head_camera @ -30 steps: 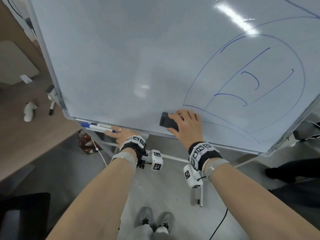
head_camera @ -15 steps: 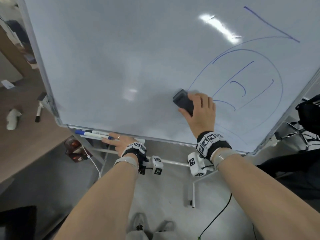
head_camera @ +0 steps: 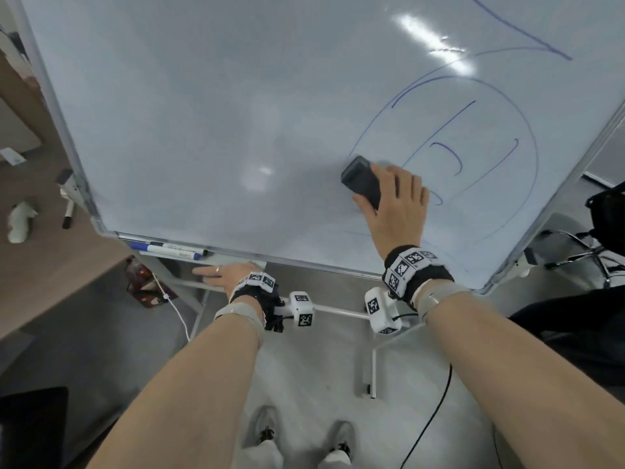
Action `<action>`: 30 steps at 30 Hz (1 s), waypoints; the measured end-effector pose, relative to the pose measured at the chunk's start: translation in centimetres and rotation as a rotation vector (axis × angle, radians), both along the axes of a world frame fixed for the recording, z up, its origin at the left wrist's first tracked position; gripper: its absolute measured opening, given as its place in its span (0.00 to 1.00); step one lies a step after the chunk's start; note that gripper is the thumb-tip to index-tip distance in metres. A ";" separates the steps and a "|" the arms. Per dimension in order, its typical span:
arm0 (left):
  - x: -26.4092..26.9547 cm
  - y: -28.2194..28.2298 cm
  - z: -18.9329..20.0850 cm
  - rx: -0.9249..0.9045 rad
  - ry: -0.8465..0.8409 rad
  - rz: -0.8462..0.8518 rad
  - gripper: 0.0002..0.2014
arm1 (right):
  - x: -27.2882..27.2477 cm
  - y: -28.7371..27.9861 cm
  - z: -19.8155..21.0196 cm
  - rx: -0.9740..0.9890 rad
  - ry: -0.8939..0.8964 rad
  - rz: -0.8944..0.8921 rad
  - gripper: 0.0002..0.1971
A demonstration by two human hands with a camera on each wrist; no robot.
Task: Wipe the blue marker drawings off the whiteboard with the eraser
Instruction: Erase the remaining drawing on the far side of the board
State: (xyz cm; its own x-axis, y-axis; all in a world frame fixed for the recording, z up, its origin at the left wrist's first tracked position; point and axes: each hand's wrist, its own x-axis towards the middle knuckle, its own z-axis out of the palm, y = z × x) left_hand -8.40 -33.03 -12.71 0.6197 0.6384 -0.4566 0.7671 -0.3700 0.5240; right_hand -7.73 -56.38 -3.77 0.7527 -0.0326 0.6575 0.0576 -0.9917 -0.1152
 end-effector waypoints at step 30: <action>-0.6 -12.6 -1.6 -0.882 -0.245 0.378 0.19 | -4.7 -6.8 -7.1 -0.214 0.296 0.331 0.28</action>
State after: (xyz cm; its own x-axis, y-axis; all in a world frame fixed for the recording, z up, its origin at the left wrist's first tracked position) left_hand -9.05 -45.66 -14.33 0.5862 0.3071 -0.7497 0.5875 0.4762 0.6543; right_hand -12.38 -63.23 -10.82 0.8554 0.3523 0.3798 0.3692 -0.9289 0.0301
